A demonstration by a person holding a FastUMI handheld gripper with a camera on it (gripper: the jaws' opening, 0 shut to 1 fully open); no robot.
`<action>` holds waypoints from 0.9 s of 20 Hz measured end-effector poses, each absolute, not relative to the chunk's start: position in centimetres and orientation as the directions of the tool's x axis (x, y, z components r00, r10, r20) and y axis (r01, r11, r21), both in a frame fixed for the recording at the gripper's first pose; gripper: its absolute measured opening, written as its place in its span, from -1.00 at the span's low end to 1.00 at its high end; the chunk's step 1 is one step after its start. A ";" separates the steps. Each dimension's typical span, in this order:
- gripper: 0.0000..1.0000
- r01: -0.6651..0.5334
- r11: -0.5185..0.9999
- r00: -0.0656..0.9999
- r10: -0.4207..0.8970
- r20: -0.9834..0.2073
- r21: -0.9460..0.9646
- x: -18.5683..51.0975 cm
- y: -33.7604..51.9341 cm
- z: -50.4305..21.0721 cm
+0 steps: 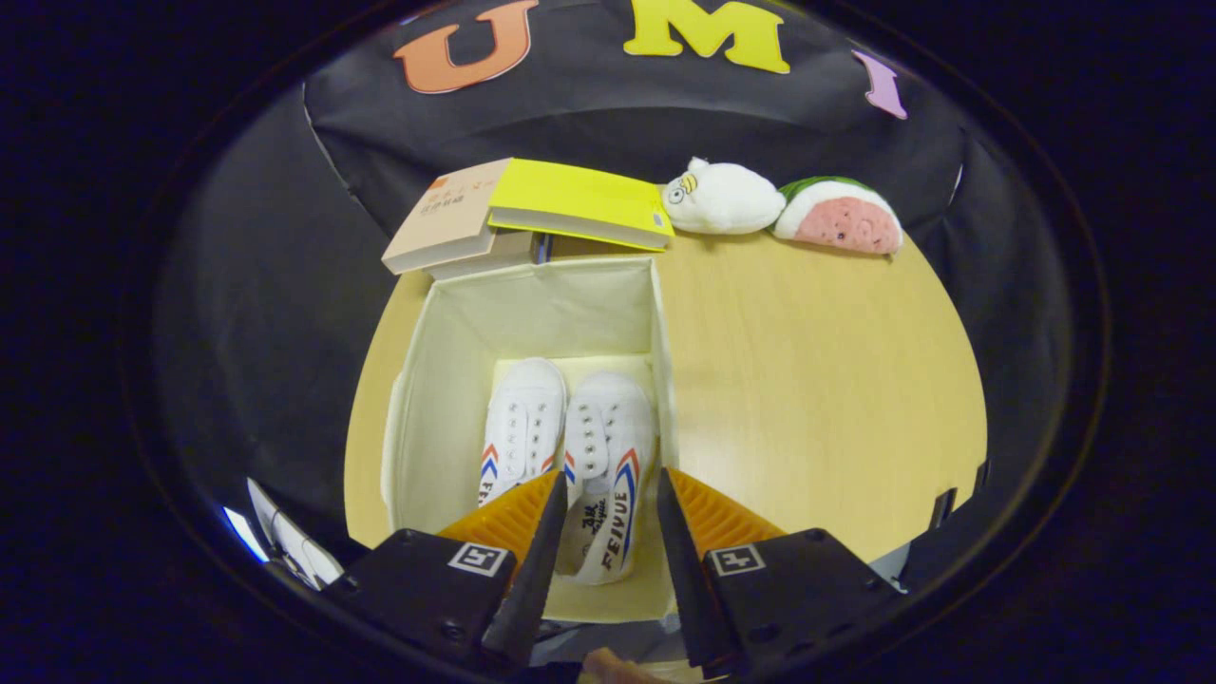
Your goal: Open the storage box then place both shoes into the box .Put the left shoe in first, then the right shoe, with the right side of both shoes facing outward in a uniform manner.
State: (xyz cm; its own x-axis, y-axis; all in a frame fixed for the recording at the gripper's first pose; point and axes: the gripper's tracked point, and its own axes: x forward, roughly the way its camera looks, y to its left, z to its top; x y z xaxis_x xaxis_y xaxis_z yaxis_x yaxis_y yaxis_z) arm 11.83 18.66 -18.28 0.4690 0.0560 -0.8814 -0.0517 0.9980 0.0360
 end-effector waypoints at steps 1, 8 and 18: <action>0.25 -0.048 0.998 0.488 0.051 -0.871 0.032 11.7 18.2 -17.4; 0.25 -0.073 0.996 0.768 0.030 -0.640 -0.041 10.9 15.1 -7.6; 0.57 -0.104 0.987 0.970 0.074 -0.230 -0.120 3.4 7.5 3.8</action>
